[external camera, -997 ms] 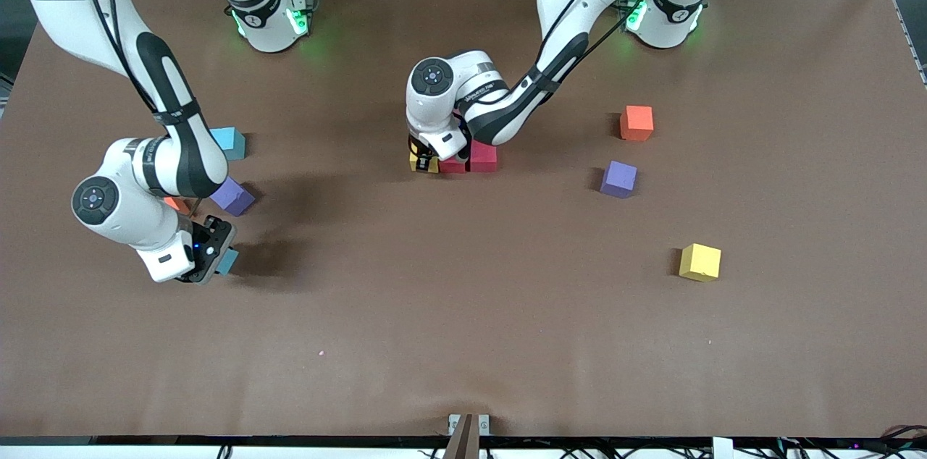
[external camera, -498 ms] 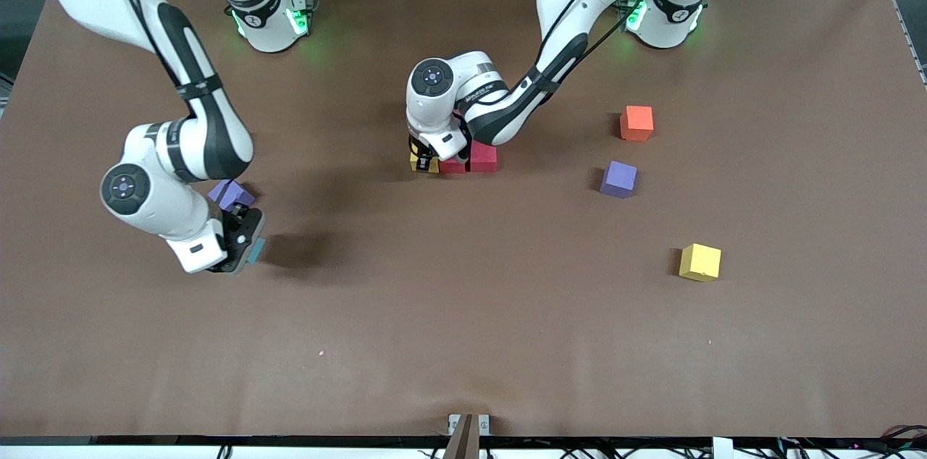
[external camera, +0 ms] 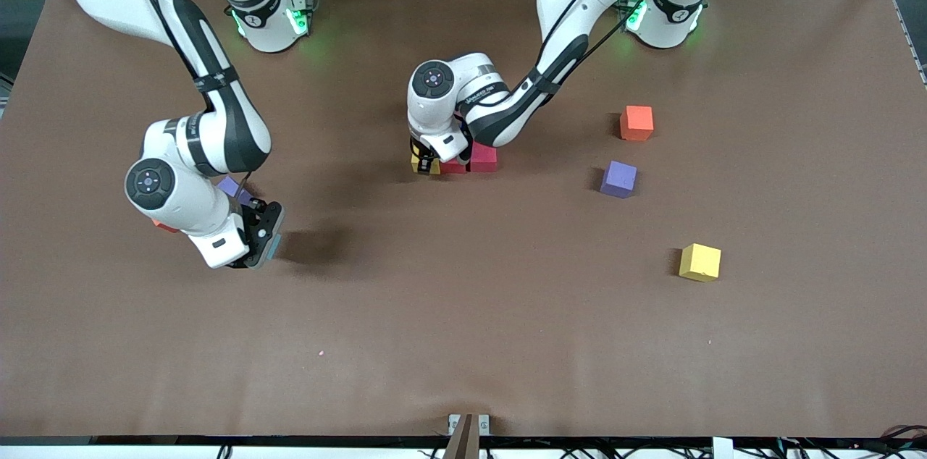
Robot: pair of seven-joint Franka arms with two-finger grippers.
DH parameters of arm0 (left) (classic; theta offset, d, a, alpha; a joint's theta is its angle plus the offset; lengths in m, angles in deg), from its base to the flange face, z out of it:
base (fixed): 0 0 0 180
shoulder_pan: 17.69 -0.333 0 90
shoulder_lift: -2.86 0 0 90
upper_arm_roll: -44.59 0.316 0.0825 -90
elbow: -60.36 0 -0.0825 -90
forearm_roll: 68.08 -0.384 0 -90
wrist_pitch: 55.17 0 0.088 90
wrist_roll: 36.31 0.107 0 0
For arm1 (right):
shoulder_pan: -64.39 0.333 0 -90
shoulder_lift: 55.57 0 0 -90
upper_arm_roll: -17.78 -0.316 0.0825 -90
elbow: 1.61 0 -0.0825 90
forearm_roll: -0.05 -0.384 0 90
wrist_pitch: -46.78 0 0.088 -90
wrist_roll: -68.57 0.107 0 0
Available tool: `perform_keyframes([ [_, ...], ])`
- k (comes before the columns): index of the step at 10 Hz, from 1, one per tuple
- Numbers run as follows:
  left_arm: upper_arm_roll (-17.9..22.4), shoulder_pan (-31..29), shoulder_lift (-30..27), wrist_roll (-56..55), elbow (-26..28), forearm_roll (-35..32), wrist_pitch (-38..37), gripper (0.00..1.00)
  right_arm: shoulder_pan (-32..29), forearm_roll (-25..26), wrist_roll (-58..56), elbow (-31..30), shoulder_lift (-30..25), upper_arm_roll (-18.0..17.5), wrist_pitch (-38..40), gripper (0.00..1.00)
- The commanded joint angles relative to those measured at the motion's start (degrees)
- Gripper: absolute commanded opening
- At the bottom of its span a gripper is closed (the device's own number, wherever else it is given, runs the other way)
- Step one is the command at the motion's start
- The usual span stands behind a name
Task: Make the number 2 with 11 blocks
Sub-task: 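Place the yellow cube with the left gripper while the right gripper grasps blue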
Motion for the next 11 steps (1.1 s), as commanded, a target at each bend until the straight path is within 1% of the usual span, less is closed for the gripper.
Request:
perform_keyframes([
  [1, 0.6, 0.8, 0.0, 0.4, -0.7, -0.5, -0.3, 1.0, 0.3, -1.0, 0.2, -0.8, -0.5, 0.1, -0.1, 0.44],
  [6, 0.4, 0.9, -2.6, 0.4, -0.8, -0.5, -2.2, 1.0, 0.2, -1.3, 0.4, -0.8, -0.5, 0.0, 0.3, 0.44],
  [7, 0.4, 0.8, -3.7, 0.4, -0.9, -0.6, -3.5, 1.0, 0.2, -2.3, 0.4, -0.9, -0.5, 0.0, 0.3, 0.44],
  [8, 0.5, 0.8, -5.9, 0.6, -0.9, -1.3, -6.1, 1.0, 0.2, -3.5, 0.4, -0.9, -0.5, 0.0, 0.4, 0.44],
  [9, 0.4, 0.2, -7.6, 1.3, -0.9, -4.9, -8.6, 1.0, 0.3, -4.7, 0.6, -0.9, -0.5, 0.0, 0.4, 0.44],
  [10, 0.4, 0.0, -8.8, 3.3, -0.8, -7.0, -10.7, 1.0, 1.2, -5.1, 2.7, -0.9, -0.7, 0.0, 0.5, 0.44],
  [11, 0.5, -0.2, -10.3, 8.6, -0.7, -7.7, -13.2, 1.0, 2.5, -5.1, 6.0, -0.9, -0.9, 0.0, 0.5, 0.44],
])
